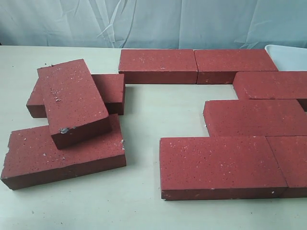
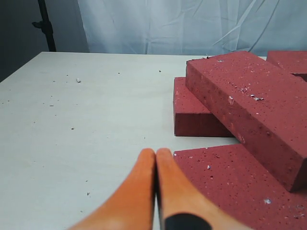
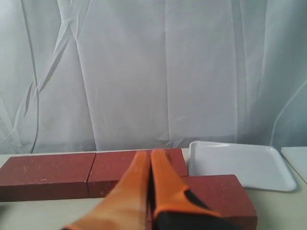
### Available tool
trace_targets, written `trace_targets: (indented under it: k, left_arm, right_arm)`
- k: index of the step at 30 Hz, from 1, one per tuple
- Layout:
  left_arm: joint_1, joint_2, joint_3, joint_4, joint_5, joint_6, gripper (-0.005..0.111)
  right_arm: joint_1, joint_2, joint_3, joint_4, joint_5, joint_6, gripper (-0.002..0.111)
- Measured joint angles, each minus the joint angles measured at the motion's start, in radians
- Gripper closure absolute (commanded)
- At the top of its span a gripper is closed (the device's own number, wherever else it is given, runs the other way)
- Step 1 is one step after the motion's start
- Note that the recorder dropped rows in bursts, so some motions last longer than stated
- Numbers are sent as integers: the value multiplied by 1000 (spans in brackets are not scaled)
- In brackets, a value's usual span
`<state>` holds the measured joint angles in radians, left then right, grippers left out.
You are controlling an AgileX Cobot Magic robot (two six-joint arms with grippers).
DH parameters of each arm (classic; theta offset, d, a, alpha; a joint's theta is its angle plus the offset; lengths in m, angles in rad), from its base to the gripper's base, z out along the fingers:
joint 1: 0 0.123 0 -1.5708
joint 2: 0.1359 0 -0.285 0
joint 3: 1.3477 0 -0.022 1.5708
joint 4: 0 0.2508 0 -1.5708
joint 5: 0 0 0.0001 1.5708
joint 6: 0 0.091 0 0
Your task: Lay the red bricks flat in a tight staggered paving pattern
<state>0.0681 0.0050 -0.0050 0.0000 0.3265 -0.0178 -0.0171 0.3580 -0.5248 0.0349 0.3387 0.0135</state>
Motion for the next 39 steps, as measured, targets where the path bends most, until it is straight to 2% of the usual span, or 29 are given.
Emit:
trace_targets:
  k: [10,23,39]
  left_arm:
    - [0,0,0,0,0,0,107]
    - [0,0,0,0,0,0,107]
    - [0,0,0,0,0,0,107]
  right_arm:
    - [0,178,-129,0,170,0,109]
    - [0,448,-268,100,295,-7,109]
    - [3,688,-314,360,323,-243,109]
